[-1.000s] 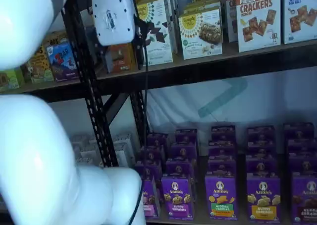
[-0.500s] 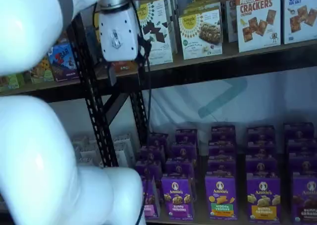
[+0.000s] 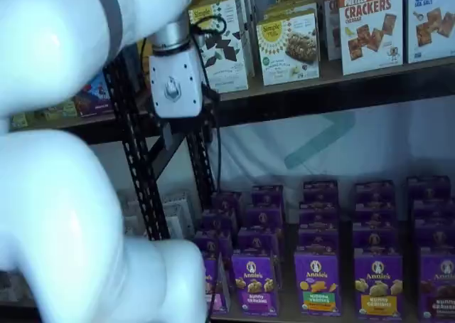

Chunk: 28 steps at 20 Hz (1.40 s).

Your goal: Pick up the purple box with a pink patch in the middle, on the bottom shelf, the first box from the left

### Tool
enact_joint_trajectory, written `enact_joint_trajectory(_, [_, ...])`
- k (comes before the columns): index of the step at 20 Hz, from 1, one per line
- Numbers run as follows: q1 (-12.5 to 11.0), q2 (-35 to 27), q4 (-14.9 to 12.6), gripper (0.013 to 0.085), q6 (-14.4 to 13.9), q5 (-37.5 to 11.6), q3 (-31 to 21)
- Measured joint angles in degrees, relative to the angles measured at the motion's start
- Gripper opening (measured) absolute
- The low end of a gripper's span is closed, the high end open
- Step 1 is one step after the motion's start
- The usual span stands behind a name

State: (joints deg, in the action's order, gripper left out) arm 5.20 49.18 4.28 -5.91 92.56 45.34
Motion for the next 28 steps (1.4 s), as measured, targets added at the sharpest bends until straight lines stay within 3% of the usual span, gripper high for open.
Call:
enact_joint_trajectory(4, [2.53, -0.93, -1.16, 0.0850, -2.30, -4.01, -3.43])
enact_joint_trajectory(12, [4.72, -3.41, -1.95, 0.0850, -4.23, -12.90, -10.15])
enact_joint_trajectory(22, [3.29, -11.02, 1.16, 0.0850, -1.08, -27.08, -18.10])
enact_joint_trajectory(28, [4.25, -16.25, 2.93, 0.0850, -0.09, -37.97, -21.74])
